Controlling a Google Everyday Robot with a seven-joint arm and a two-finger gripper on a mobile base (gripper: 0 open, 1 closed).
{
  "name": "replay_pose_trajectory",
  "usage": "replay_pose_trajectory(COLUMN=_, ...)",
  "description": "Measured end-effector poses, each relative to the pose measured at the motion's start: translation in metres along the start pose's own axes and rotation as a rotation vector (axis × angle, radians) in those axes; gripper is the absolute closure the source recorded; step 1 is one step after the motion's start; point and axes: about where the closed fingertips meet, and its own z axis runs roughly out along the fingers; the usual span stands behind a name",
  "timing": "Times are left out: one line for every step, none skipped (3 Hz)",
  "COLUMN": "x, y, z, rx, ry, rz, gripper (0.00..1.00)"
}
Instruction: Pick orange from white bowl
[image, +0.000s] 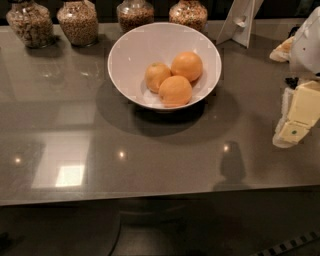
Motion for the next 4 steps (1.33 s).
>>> replay_pose_trajectory(x=0.000, y=0.000, z=0.000, rx=0.000, ry=0.000, rz=0.000, gripper=0.00)
replay_pose_trajectory(x=-0.013, y=-0.016, z=0.001, rx=0.042, ry=-0.067, rz=-0.042, gripper=0.00)
replay_pose_trajectory(x=-0.044, y=-0.046, z=0.003, rx=0.095, ry=-0.170, rz=-0.145, gripper=0.00)
replay_pose_trajectory(x=-0.076, y=-0.078, z=0.009, rx=0.123, ry=-0.235, rz=-0.264, gripper=0.00)
